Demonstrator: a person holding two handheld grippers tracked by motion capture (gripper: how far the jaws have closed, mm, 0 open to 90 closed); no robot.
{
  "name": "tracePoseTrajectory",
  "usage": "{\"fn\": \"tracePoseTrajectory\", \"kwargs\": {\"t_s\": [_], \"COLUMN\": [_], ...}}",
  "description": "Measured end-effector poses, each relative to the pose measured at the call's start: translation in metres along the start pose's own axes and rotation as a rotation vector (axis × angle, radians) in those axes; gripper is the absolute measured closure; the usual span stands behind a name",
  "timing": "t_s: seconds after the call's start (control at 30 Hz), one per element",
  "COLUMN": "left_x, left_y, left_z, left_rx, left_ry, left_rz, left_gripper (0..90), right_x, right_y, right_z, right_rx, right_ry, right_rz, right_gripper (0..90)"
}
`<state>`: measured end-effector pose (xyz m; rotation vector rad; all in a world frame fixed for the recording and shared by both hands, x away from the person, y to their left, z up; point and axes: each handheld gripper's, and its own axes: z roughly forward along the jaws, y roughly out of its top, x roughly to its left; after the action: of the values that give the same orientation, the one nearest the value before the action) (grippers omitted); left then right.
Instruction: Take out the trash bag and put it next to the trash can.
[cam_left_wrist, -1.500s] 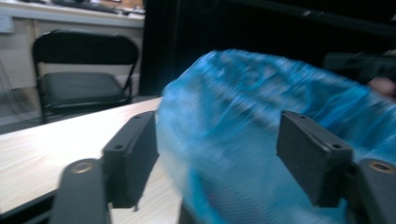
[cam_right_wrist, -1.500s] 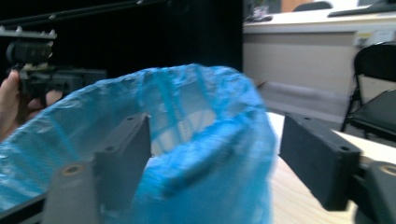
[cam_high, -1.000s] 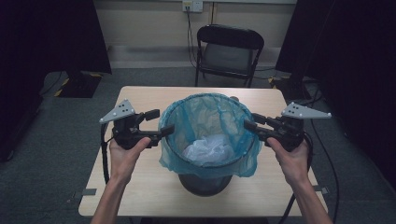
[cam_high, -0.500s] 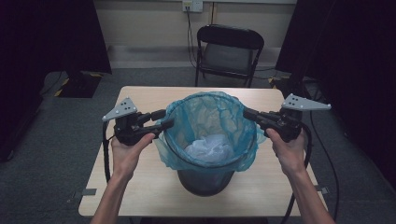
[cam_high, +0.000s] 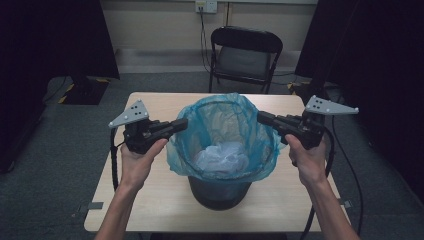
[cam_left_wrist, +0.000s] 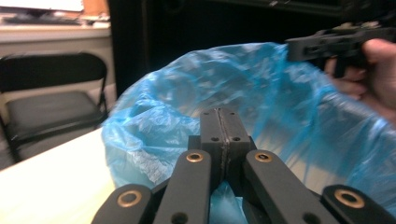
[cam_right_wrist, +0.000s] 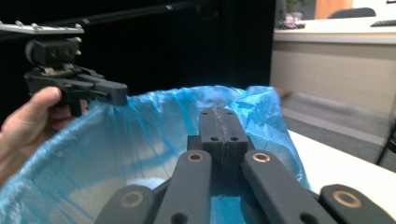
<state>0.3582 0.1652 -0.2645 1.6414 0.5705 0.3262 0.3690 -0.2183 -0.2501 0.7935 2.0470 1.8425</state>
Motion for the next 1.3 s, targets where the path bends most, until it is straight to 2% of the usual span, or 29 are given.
{"fn": "tracePoseTrajectory", "kwargs": {"t_s": [0.2, 0.3, 0.4, 0.5, 0.6, 0.7, 0.77, 0.83, 0.9, 0.97, 1.0, 1.03, 1.07, 1.13, 1.17, 1.2, 1.23, 1.27, 1.3], "left_x": [-0.021, -0.033, -0.041, -0.044, -0.046, -0.051, -0.056, -0.057, -0.054, -0.05, -0.048, -0.047, -0.045, -0.043, -0.043, -0.044, -0.044, -0.045, -0.047], "left_y": [0.031, 0.04, 0.043, 0.042, 0.046, 0.055, 0.058, 0.055, 0.05, 0.047, 0.046, 0.046, 0.046, 0.046, 0.046, 0.045, 0.045, 0.044, 0.043], "left_z": [0.007, 0.013, 0.02, 0.028, 0.034, 0.038, 0.041, 0.044, 0.047, 0.046, 0.046, 0.046, 0.046, 0.045, 0.046, 0.047, 0.048, 0.049, 0.049], "left_rx": [-0.046, -0.064, -0.076, -0.076, -0.092, -0.119, -0.109, -0.101, -0.096, -0.123, -0.125, -0.126, -0.13, -0.143, -0.133, -0.127, -0.112, -0.092, -0.094], "left_ry": [-0.057, -0.104, -0.134, -0.164, -0.193, -0.23, -0.24, -0.235, -0.252, -0.284, -0.286, -0.277, -0.275, -0.307, -0.322, -0.329, -0.354, -0.355, -0.322], "left_rz": [0.041, 0.055, 0.06, 0.046, 0.026, 0.029, 0.047, 0.067, 0.061, 0.032, 0.024, 0.014, 0.003, -0.009, -0.001, 0.0, 0.007, 0.025, 0.052], "left_gripper": [90.0, 90.0, 90.0, 90.0, 90.0, 90.0, 90.0, 90.0, 89.7, 83.5, 80.1, 73.2, 61.9, 51.6, 43.8, 43.3, 45.0, 45.1, 48.0], "right_x": [0.015, 0.024, 0.033, 0.038, 0.043, 0.05, 0.054, 0.058, 0.06, 0.06, 0.06, 0.06, 0.06, 0.06, 0.059, 0.058, 0.058, 0.057, 0.056], "right_y": [0.024, 0.032, 0.03, 0.025, 0.022, 0.022, 0.022, 0.023, 0.024, 0.024, 0.023, 0.023, 0.023, 0.023, 0.024, 0.024, 0.025, 0.026, 0.027], "right_z": [0.002, 0.005, 0.011, 0.019, 0.028, 0.038, 0.042, 0.043, 0.043, 0.043, 0.043, 0.043, 0.043, 0.043, 0.043, 0.043, 0.043, 0.043, 0.044], "right_rx": [-0.05, -0.067, -0.042, -0.011, 0.04, 0.094, 0.102, 0.081, 0.067, 0.057, 0.048, 0.045, 0.04, 0.027, 0.019, 0.005, 0.003, 0.0, -0.003], "right_ry": [0.051, 0.089, 0.119, 0.138, 0.152, 0.165, 0.193, 0.231, 0.246, 0.264, 0.276, 0.284, 0.291, 0.304, 0.315, 0.323, 0.33, 0.332, 0.325], "right_rz": [-0.025, -0.043, -0.063, -0.075, -0.094, -0.113, -0.117, -0.112, -0.114, -0.11, -0.102, -0.101, -0.1, -0.096, -0.087, -0.076, -0.072, -0.07, -0.067], "right_gripper": [90.0, 90.0, 90.0, 90.0, 90.0, 90.0, 90.0, 90.0, 90.0, 90.0, 90.0, 90.0, 90.0, 90.0, 90.0, 90.0, 90.0, 90.0, 90.0]}}
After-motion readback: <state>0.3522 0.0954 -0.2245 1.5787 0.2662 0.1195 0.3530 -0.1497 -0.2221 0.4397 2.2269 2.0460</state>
